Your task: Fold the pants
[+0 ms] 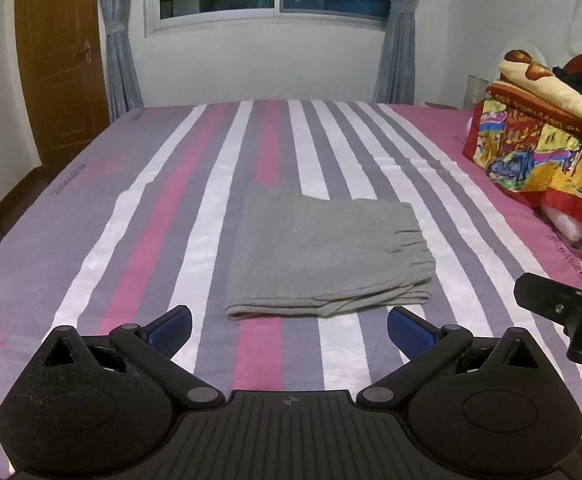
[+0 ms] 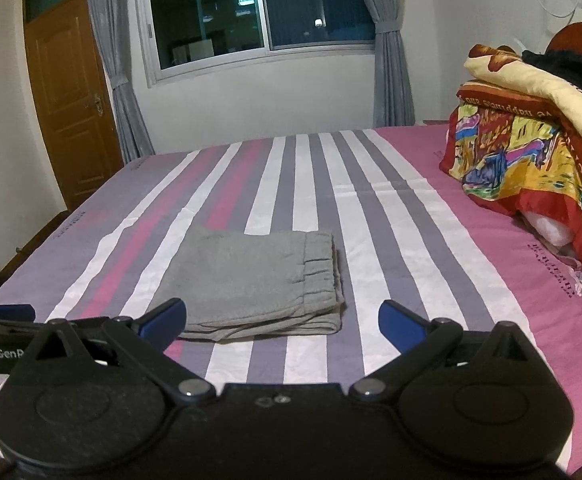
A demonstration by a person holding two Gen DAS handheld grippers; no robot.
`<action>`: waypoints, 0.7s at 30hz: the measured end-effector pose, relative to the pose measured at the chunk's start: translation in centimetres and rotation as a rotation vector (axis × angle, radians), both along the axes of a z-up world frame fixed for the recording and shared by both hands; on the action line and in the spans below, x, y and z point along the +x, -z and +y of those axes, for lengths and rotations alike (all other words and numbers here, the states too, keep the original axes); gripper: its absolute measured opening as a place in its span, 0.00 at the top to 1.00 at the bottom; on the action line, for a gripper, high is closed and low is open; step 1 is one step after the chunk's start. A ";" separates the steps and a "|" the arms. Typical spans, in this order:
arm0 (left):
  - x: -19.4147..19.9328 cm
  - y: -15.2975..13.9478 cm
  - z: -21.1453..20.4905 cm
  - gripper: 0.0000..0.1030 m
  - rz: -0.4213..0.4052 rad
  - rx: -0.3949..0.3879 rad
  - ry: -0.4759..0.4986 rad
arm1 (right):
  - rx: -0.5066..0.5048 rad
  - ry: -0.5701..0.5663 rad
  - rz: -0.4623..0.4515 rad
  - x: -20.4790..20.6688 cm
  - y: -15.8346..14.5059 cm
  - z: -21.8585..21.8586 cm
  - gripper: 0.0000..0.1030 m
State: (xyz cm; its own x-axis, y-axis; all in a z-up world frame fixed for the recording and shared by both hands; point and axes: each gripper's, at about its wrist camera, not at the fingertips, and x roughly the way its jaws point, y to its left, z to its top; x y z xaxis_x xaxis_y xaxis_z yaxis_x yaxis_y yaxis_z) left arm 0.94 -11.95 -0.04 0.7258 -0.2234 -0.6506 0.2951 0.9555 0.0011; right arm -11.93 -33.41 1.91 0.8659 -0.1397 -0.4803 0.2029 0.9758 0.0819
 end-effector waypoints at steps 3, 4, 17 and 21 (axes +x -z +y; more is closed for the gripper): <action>-0.2 -0.2 -0.1 0.00 -0.007 0.006 0.002 | -0.005 0.009 0.001 -0.1 0.0 0.1 0.00; -0.2 -0.3 -0.2 0.00 -0.009 0.009 0.000 | -0.006 0.012 0.001 -0.1 0.0 0.1 0.00; 0.0 -0.5 -0.3 0.00 -0.011 -0.005 -0.012 | -0.023 0.059 0.023 0.5 0.1 0.2 0.00; 0.0 -0.5 -0.3 0.00 -0.010 -0.006 -0.014 | -0.016 0.056 0.029 0.7 0.3 0.0 0.00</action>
